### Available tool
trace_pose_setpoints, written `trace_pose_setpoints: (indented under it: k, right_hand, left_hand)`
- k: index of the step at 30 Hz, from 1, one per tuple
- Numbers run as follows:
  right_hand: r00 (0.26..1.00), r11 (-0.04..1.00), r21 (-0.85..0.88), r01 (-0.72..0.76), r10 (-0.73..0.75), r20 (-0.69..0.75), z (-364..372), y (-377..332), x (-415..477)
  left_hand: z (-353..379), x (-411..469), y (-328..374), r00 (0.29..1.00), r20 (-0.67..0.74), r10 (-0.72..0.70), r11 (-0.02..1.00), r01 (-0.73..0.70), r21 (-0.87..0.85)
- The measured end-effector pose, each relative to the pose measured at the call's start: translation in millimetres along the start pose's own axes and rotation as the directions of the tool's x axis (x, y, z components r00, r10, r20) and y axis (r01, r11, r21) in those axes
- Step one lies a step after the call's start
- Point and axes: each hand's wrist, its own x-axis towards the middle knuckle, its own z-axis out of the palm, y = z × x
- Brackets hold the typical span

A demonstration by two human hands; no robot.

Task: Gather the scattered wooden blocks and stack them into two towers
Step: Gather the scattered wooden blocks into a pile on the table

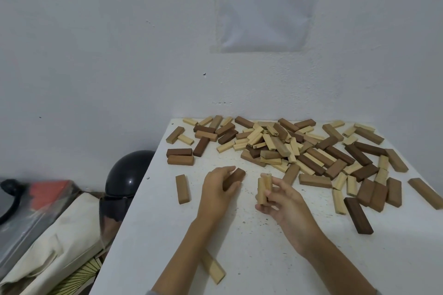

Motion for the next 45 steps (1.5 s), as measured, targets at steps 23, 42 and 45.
trace_pose_setpoints:
  k: [23,42,45]
  right_hand:
    - [0.727,0.014,-0.740,0.673,0.170,0.665,52,27,-15]
    - [0.838,-0.097,-0.891,0.444,-0.308,0.451,44,51,-24]
    - [0.859,-0.105,-0.920,0.379,-0.329,0.391,47,61,-27]
  left_hand:
    - [-122,-51,-16,0.867,0.037,-0.498,0.482,0.312,-0.819]
    - [-76,-30,-41,0.963,-0.214,-0.163,0.961,0.204,0.188]
    - [-68,-25,-40,0.966,-0.210,-0.149,0.960,0.192,0.205]
